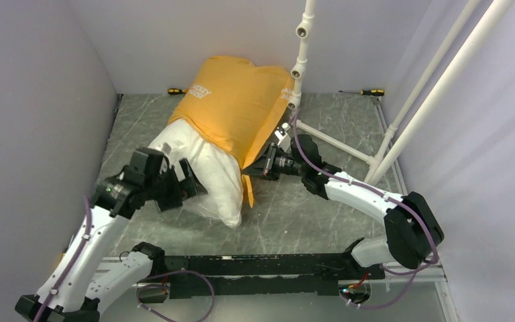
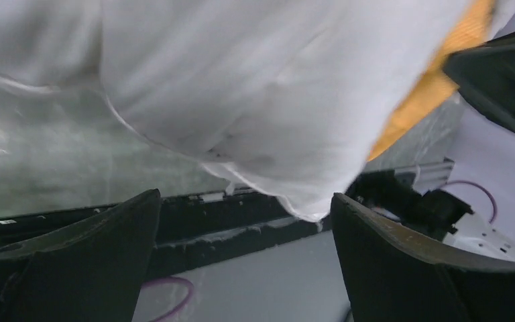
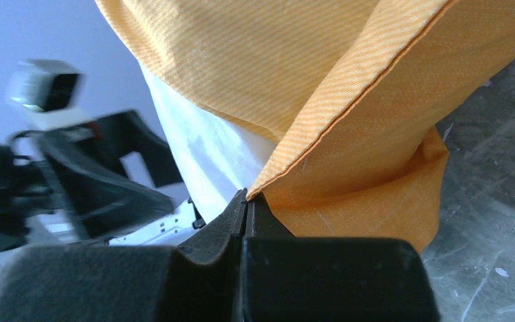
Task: Put the pillow into the pillowcase
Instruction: Stuff the pillow into the pillowcase.
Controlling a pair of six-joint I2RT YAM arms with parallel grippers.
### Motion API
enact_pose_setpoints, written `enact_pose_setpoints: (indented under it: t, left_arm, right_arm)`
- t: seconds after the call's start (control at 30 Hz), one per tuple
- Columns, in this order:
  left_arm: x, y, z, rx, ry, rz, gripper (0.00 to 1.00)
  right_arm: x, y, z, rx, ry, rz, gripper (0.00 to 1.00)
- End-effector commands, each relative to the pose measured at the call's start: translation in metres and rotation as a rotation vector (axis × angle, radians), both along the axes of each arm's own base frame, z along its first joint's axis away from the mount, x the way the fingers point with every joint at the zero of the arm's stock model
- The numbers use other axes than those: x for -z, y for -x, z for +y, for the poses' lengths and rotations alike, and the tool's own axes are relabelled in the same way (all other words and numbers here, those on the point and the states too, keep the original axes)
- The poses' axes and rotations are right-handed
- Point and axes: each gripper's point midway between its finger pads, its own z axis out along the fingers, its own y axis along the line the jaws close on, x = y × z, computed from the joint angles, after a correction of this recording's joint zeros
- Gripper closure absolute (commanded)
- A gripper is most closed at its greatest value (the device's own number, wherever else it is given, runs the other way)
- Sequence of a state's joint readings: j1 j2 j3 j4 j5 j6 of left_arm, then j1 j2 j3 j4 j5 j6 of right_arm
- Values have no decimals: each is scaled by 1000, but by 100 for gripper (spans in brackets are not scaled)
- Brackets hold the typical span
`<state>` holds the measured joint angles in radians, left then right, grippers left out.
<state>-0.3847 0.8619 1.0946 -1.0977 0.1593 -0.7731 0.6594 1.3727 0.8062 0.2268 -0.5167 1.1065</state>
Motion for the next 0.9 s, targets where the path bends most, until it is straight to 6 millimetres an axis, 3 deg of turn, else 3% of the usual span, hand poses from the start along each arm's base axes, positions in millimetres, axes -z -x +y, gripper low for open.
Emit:
enact_pose_setpoints:
  t: [0.0,0.1,0.17,0.23,0.3,0.33,0.37,0.47,0.6,0.73,0.87]
  left_arm:
    - [25,4,-42,-6,304,72,1]
    - [38,-30,-77,51,519,-33,1]
    - [38,-53,-86,72,563,-147,6]
    - [17,-81,-83,74,518,-328,29]
    - [-3,-101,-79,81,454,-459,63]
    - [-19,-109,-79,98,443,-534,84]
    - [-34,-117,-79,110,434,-598,97]
    - [-71,-140,-72,93,397,-767,100]
    - [-102,-159,-71,76,408,-942,100]
    - [-114,-174,-69,51,382,-1031,100]
    - [-94,-198,-63,4,297,-1034,100]
  right_arm:
    - [-35,8,8,-62,-115,-66,100]
    - [-36,12,9,-83,-118,-62,100]
    - [-34,17,9,-96,-103,-57,100]
    - [-32,22,6,-102,-83,-58,100]
    - [-31,29,3,-115,-81,-55,100]
    - [-30,35,3,-131,-81,-53,100]
    - [-31,43,5,-157,-79,-53,100]
    - [-38,71,11,-244,-93,-65,100]
    - [-66,110,30,-366,-172,-122,100]
    - [-82,136,50,-451,-185,-166,100]
    - [-111,156,57,-497,-272,-227,100]
